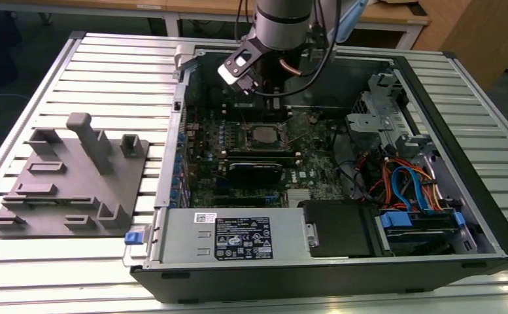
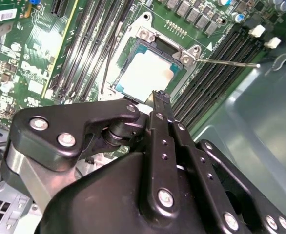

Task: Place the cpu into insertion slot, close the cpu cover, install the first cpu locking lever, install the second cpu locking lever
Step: 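Close the cpu cover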

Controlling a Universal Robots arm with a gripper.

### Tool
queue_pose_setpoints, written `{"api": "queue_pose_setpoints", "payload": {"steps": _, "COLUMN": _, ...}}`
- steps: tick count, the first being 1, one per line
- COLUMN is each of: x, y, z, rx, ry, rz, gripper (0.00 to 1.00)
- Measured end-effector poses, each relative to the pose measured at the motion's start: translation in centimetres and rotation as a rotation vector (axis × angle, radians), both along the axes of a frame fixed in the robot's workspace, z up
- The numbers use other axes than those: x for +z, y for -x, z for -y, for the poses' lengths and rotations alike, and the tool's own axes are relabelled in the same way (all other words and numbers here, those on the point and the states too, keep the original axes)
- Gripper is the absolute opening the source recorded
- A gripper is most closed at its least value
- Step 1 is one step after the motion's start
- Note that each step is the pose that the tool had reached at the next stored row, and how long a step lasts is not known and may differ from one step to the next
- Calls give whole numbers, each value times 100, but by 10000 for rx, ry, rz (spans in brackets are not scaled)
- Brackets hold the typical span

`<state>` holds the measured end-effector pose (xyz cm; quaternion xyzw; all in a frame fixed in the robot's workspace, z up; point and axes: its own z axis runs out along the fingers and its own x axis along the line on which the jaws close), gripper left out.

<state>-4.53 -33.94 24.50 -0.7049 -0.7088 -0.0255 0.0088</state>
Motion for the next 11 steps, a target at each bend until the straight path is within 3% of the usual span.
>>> {"api": "queue_pose_setpoints", "payload": {"steps": 11, "x": 141, "y": 0, "z": 0, "rx": 0, "ry": 9, "rz": 0, "gripper": 11}}
